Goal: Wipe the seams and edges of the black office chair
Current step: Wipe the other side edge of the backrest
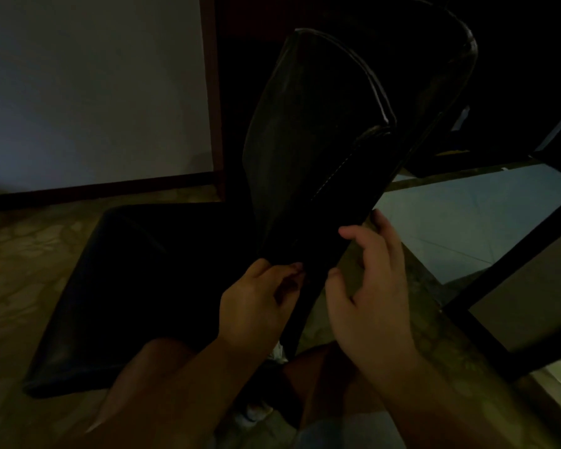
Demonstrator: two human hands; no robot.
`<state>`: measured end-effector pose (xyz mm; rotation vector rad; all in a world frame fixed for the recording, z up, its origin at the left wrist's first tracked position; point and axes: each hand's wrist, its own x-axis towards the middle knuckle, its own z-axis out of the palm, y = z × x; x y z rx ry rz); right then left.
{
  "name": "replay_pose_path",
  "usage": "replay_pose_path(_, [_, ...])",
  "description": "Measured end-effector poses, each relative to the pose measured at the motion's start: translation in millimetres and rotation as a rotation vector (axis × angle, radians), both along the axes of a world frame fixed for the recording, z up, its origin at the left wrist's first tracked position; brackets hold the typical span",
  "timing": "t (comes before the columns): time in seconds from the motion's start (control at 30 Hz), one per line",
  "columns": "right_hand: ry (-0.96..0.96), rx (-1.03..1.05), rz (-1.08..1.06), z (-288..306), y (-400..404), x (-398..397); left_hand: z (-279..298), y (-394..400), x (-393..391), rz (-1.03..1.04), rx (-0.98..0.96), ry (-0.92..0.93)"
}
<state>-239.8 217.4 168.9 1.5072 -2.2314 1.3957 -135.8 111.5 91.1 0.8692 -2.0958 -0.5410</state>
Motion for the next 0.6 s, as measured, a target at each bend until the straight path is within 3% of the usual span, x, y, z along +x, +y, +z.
replay_pose_path(0.13, [-0.016, 0.05, 0.034, -8, 2, 1, -12, 6, 7, 0.045, 0.051, -0.181])
replay_pose_path(0.27, [-0.023, 0.046, 0.037, -11, 2, 2, -12, 8, 13, 0.038, 0.075, -0.178])
replay_pose_path(0.5, [-0.018, 0.015, 0.033, -11, -4, 4, 35, 0, 6, -0.036, -0.186, 0.177])
replay_pose_path(0.6, [-0.042, 0.009, 0.036, -14, -5, 4, 43, -2, 0, -0.049, -0.181, 0.136])
